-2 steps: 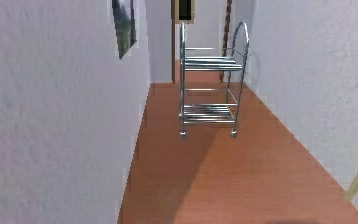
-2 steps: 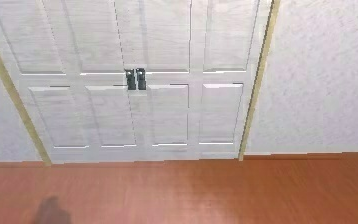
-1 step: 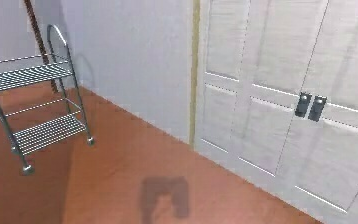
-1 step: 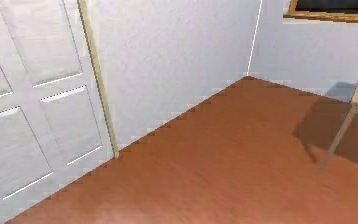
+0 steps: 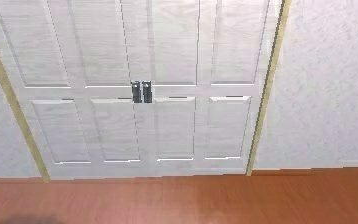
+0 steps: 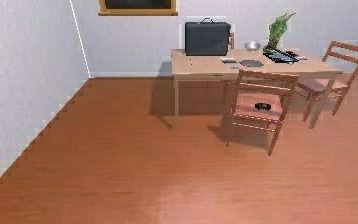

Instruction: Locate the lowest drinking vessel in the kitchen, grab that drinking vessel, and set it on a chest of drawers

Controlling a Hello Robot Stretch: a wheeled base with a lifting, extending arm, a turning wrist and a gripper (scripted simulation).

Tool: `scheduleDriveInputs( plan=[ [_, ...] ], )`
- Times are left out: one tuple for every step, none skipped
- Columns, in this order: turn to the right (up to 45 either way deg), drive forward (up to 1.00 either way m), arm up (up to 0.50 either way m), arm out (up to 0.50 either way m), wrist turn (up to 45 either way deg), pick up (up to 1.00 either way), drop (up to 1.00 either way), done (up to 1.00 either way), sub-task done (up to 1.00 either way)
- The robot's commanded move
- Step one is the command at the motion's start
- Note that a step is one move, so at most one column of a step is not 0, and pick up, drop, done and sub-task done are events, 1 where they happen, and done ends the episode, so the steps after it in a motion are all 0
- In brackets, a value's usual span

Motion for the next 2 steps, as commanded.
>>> scheduleDriveInputs(
  plan=[
    [12.0, 0.00, 0.00, 0.00, 0.0, 0.00, 0.00, 0.00, 0.00],
    [0.0, 0.35, 0.00, 0.00, 0.0, 0.00, 0.00, 0.00, 0.00]
  ],
)
